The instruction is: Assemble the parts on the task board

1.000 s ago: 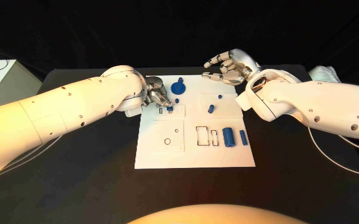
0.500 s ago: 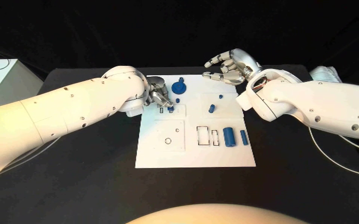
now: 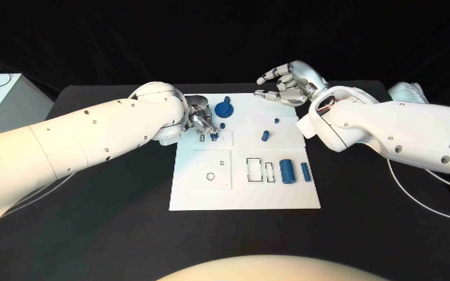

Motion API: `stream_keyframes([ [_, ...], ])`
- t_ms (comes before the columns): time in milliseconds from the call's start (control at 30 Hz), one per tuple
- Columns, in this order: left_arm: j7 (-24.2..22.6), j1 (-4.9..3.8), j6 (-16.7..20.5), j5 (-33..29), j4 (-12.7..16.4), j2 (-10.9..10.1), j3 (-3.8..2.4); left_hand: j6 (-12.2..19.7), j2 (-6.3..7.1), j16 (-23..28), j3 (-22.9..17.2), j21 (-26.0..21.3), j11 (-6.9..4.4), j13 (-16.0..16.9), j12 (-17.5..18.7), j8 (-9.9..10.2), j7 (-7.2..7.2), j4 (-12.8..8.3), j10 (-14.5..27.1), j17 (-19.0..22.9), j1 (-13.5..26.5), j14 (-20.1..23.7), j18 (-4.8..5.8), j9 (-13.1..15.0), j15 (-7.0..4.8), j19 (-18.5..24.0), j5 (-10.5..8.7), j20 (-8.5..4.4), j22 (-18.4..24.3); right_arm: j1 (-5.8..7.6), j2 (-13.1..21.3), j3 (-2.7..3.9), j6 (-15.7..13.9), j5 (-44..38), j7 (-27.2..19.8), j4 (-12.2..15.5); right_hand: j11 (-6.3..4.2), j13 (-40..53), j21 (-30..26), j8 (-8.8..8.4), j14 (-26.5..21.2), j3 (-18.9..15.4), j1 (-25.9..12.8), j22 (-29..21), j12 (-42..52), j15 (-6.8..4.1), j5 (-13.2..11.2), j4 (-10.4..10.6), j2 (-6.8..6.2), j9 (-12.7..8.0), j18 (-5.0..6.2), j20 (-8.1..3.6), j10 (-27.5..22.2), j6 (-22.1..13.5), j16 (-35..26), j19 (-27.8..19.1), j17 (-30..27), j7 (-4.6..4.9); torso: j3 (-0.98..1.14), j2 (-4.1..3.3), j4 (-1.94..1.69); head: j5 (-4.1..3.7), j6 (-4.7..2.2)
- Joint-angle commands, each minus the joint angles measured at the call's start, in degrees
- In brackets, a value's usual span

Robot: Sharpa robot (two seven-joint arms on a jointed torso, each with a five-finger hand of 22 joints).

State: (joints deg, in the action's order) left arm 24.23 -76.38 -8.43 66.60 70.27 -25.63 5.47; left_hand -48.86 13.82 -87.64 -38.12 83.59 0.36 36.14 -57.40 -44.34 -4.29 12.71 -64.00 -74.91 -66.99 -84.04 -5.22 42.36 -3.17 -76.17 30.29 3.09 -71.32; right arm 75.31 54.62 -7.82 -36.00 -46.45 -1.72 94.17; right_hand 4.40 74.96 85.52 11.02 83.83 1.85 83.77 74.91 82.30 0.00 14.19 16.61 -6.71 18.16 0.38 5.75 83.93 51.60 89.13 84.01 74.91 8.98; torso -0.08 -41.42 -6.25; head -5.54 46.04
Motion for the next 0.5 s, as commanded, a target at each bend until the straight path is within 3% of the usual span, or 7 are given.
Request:
stream_keyframes([
  [33, 0.0, 0.03, -1.0, 0.8, 0.2, 0.1, -0.01, -0.4, -0.42, 0.0, -12.1, 0.1, -0.34, 0.0, -0.2, -0.2, -0.05, -12.6, 0.1, -9.2, 0.0, -3.8, 0.99, 0.1, -0.14, 0.0, 0.20, -0.03, 0.0, -0.04, 0.0, 0.02, 0.7, -0.1, -0.2, 0.0, -0.03, 8.6, -0.2, 0.09, 5.5, 0.4, -0.6, 12.1, 0.0, 0.09, -0.2, 0.0, 0.03, -0.1, 0.80, 0.22, -0.3, 0.1, -0.2, 3.9, 12.6, 0.22, 0.00, -0.04, -0.03, -0.05, 0.14],
  [500, 0.8, 0.03, -3.7, 0.2, -0.2, 0.1, -0.01, -0.4, -0.41, 0.0, -12.1, 0.1, -0.34, 0.0, -0.1, -0.1, -0.05, -12.6, 0.1, -9.2, 0.0, -3.9, 0.96, 0.1, -0.14, 0.1, 0.21, -0.02, 0.1, -0.05, 0.0, 0.02, 0.7, -0.1, -0.2, 0.0, -0.03, 8.6, -0.2, 0.09, 5.5, 0.4, -0.6, 12.1, 0.0, 0.09, -0.2, 0.0, 0.03, -0.1, 0.80, 0.22, -0.3, 0.1, -0.2, 3.9, 12.6, 0.22, -0.02, -0.03, -0.03, 0.00, 0.32],
])
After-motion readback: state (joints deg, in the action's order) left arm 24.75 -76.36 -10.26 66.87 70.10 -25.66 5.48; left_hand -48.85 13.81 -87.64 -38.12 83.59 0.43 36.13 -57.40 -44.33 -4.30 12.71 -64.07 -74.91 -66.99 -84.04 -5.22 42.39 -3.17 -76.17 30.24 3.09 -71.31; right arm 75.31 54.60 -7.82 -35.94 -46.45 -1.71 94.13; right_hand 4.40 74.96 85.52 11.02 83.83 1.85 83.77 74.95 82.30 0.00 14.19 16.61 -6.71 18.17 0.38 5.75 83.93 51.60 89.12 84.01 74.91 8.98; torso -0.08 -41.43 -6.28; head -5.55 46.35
